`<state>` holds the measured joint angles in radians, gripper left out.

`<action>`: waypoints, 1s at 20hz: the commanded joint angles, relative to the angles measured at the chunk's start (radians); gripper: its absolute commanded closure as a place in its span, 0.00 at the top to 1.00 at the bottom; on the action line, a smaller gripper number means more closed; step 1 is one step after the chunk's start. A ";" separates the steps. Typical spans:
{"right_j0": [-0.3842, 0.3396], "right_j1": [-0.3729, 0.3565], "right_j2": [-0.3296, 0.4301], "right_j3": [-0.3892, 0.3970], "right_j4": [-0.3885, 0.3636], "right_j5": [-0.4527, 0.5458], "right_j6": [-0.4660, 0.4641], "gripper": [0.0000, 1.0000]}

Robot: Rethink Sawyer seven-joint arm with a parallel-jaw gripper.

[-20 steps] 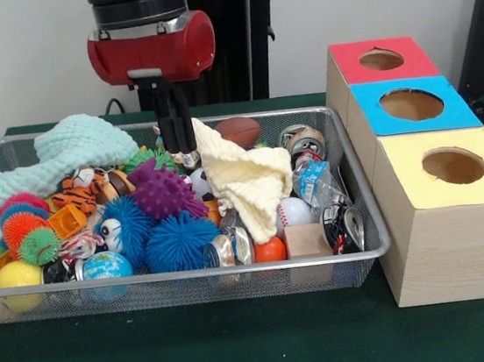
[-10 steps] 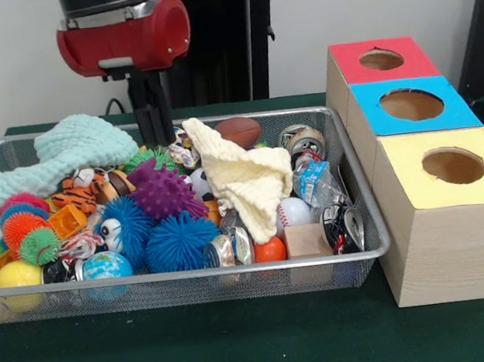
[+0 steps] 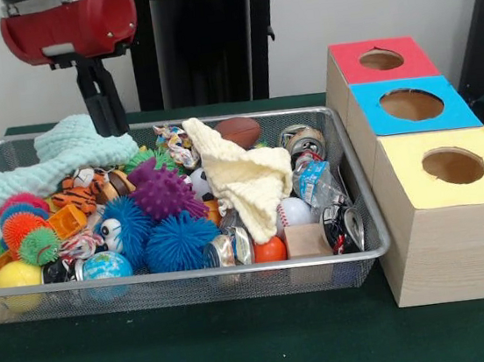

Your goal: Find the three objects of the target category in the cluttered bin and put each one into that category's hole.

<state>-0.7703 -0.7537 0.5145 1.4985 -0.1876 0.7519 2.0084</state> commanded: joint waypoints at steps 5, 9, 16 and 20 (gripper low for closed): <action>0.018 -0.065 0.081 0.019 -0.037 0.133 -0.190 0.00; 0.024 -0.043 0.077 0.022 -0.059 0.096 -0.185 0.00; 0.009 0.019 0.054 -0.009 -0.127 0.093 -0.252 0.00; 0.083 -0.040 -0.060 -0.078 -0.303 0.228 -0.259 0.00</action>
<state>-0.7375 -0.7935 0.5221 1.4755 -0.2951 0.7967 2.0077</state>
